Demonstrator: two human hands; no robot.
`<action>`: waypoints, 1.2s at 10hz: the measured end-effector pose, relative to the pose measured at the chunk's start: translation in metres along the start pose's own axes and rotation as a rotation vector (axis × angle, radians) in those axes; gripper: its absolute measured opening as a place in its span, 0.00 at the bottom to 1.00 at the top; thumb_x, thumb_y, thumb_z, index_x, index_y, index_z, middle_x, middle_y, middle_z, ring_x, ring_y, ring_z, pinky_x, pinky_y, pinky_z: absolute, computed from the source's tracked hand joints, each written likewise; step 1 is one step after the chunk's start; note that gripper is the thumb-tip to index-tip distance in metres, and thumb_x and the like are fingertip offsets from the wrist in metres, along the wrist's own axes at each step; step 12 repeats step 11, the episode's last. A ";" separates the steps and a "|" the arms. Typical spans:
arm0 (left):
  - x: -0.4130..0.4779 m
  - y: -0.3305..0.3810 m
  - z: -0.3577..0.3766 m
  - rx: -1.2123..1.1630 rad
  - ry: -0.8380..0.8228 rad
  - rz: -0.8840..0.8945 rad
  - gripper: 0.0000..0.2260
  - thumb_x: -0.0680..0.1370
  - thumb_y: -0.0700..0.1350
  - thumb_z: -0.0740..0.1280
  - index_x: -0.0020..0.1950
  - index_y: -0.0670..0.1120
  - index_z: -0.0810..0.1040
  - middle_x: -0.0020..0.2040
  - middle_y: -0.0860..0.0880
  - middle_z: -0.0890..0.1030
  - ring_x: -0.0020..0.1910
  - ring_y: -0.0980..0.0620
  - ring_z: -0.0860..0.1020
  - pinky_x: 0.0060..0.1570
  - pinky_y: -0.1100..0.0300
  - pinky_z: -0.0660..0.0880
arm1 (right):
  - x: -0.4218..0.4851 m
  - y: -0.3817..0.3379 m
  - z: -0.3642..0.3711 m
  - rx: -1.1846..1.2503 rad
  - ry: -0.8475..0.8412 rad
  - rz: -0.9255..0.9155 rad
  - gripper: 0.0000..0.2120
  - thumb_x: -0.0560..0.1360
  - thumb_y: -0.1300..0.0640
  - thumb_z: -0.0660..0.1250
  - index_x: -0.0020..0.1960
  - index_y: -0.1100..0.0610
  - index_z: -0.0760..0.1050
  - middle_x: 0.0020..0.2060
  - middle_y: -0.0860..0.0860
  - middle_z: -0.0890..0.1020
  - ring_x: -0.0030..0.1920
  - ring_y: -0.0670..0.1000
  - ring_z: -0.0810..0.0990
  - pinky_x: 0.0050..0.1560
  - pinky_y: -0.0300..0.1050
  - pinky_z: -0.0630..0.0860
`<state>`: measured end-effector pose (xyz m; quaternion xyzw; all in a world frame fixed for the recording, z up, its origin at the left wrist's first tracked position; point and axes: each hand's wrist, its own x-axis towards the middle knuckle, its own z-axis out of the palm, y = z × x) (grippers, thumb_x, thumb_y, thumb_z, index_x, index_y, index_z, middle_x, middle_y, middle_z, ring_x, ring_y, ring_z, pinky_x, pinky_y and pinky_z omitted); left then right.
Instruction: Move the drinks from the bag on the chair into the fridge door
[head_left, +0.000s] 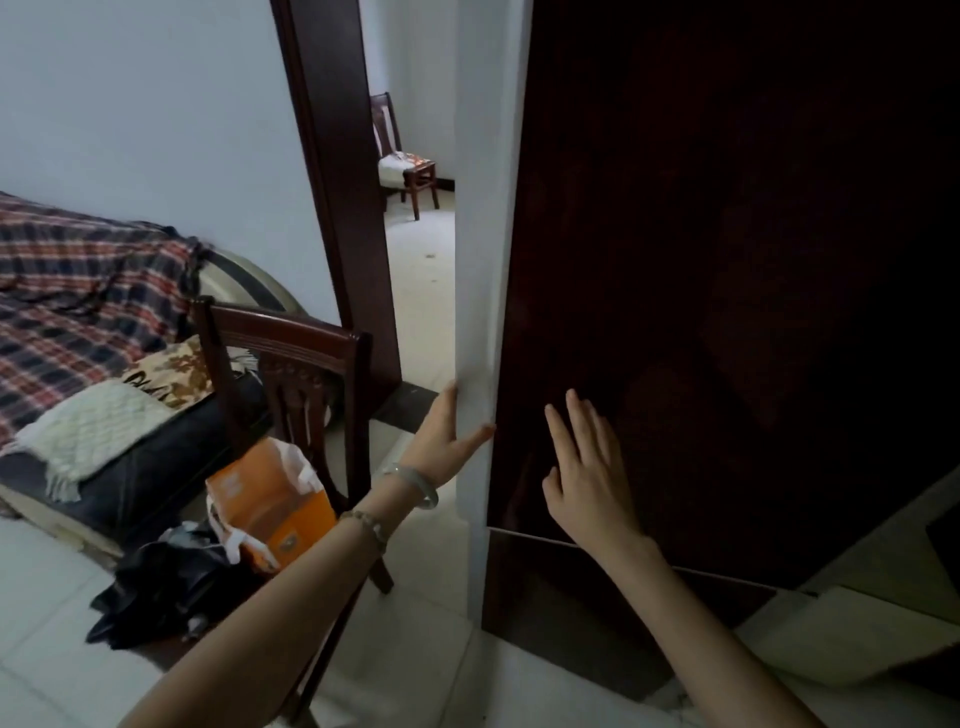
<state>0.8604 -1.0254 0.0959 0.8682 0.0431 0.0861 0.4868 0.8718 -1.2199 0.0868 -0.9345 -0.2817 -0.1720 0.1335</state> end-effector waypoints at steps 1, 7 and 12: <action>0.037 -0.005 0.002 -0.010 0.006 0.004 0.38 0.73 0.57 0.66 0.76 0.45 0.52 0.75 0.48 0.59 0.73 0.51 0.59 0.72 0.51 0.58 | 0.024 0.008 0.009 -0.032 0.000 0.019 0.37 0.67 0.62 0.71 0.73 0.60 0.60 0.73 0.62 0.59 0.72 0.61 0.60 0.69 0.59 0.61; 0.122 -0.018 0.002 -0.048 -0.104 0.188 0.30 0.75 0.46 0.68 0.72 0.45 0.57 0.64 0.56 0.65 0.62 0.61 0.64 0.53 0.83 0.60 | 0.068 0.026 0.034 -0.091 0.087 0.124 0.37 0.66 0.62 0.72 0.72 0.58 0.61 0.73 0.57 0.59 0.71 0.57 0.59 0.68 0.55 0.62; 0.099 -0.029 -0.023 0.454 0.006 0.405 0.26 0.71 0.61 0.55 0.49 0.41 0.80 0.47 0.45 0.83 0.47 0.43 0.80 0.46 0.52 0.77 | 0.049 -0.005 -0.003 0.154 0.294 0.413 0.36 0.71 0.62 0.69 0.74 0.55 0.57 0.75 0.55 0.56 0.71 0.55 0.60 0.66 0.48 0.65</action>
